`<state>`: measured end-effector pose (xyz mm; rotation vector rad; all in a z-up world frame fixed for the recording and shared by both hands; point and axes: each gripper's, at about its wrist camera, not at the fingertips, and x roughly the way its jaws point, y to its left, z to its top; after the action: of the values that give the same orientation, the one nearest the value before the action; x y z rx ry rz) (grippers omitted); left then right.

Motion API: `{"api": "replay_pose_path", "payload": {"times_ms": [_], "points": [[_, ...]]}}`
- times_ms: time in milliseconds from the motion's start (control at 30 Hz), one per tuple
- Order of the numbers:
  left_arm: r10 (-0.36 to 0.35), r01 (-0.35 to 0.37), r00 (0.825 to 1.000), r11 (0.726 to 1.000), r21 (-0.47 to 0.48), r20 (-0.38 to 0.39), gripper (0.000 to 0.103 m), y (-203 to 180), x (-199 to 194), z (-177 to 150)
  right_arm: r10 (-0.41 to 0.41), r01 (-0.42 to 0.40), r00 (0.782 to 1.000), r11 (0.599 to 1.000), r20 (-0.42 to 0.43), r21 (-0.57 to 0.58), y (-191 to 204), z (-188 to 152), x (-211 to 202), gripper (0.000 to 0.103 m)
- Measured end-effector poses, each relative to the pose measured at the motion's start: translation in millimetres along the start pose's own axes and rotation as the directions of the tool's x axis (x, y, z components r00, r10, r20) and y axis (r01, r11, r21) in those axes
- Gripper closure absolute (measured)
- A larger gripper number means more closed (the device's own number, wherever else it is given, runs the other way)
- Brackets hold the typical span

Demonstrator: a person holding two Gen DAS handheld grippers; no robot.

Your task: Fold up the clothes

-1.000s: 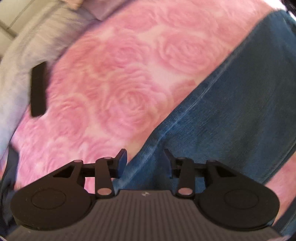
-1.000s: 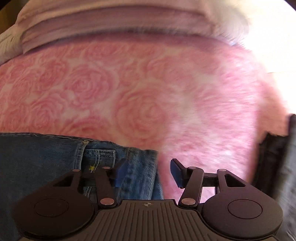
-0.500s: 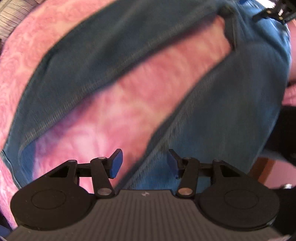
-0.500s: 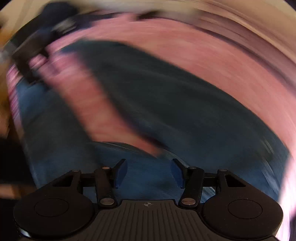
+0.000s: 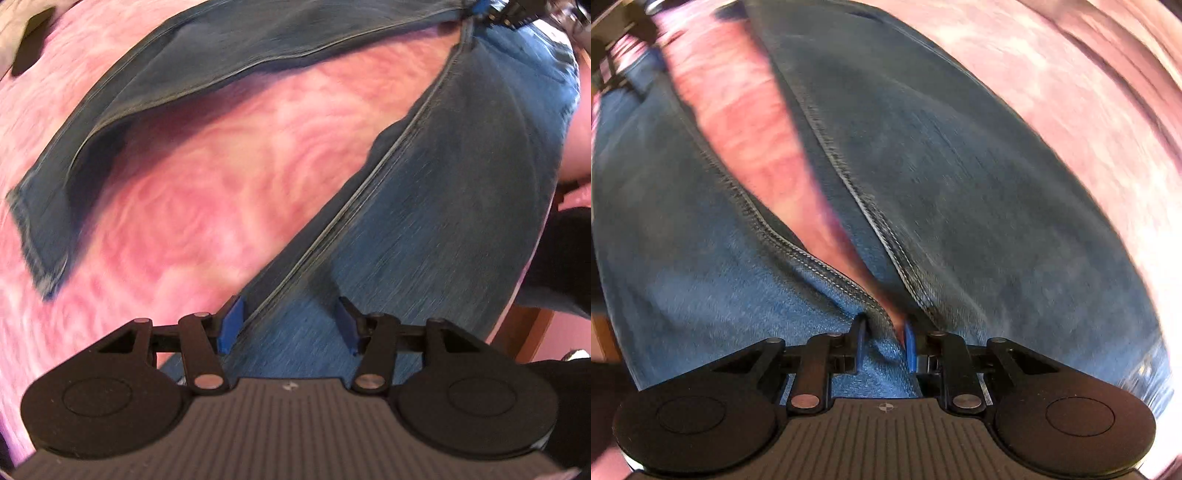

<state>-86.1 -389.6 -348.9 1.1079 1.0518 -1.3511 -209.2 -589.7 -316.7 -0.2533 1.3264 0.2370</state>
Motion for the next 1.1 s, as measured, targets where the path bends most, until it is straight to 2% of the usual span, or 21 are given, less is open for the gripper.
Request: {"api": "replay_pose_path", "payload": {"times_ms": [100,167,233,367,500,600,733,933,967,1000,1033,1100], "points": [[0.027,-0.027,1.0,0.999,-0.036,-0.001,0.053,12,-4,-14,-0.032,0.033,0.999,0.998,-0.015,0.059,2,-1,-1,0.079],[0.049,-0.049,0.999,0.997,-0.059,-0.005,0.053,21,-7,-24,-0.089,0.088,0.996,0.992,0.007,0.095,8,-1,-12,0.06],[0.071,-0.071,0.997,0.994,-0.083,-0.009,0.053,30,-9,-33,-0.144,0.139,0.989,0.981,0.027,0.133,14,0,-24,0.06],[0.113,-0.115,0.993,0.985,-0.131,-0.019,0.052,49,-15,-52,-0.183,0.173,0.983,0.964,0.029,0.2,46,1,-32,0.059],[0.157,-0.159,0.987,0.972,-0.172,-0.029,0.052,67,-19,-70,-0.128,0.134,0.991,0.967,-0.042,0.218,88,-3,-26,0.059],[0.212,-0.21,0.977,0.973,-0.099,0.013,0.054,77,-11,-56,-0.127,0.133,0.991,0.958,-0.041,0.254,112,3,-33,0.059],[0.279,-0.28,0.957,0.96,-0.004,0.076,0.054,90,-1,-37,-0.126,0.126,0.992,0.927,-0.022,0.352,131,20,-45,0.058],[0.363,-0.388,0.914,0.913,0.128,0.181,0.056,109,15,-9,-0.2,0.189,0.98,0.926,-0.003,0.327,162,45,-64,0.058],[0.375,-0.406,0.905,0.902,0.149,0.199,0.065,112,17,-5,-0.213,0.202,0.977,0.921,-0.004,0.333,164,46,-68,0.058],[0.39,-0.429,0.895,0.887,0.17,0.217,0.079,115,20,-1,-0.226,0.215,0.974,0.915,-0.007,0.341,166,46,-71,0.058],[0.433,-0.478,0.871,0.856,0.197,0.232,0.082,117,20,-1,-0.237,0.226,0.971,0.907,-0.013,0.356,166,46,-73,0.058],[0.534,-0.588,0.805,0.777,0.227,0.258,0.088,123,16,-7,-0.263,0.252,0.965,0.884,-0.026,0.393,166,45,-78,0.058]]}}
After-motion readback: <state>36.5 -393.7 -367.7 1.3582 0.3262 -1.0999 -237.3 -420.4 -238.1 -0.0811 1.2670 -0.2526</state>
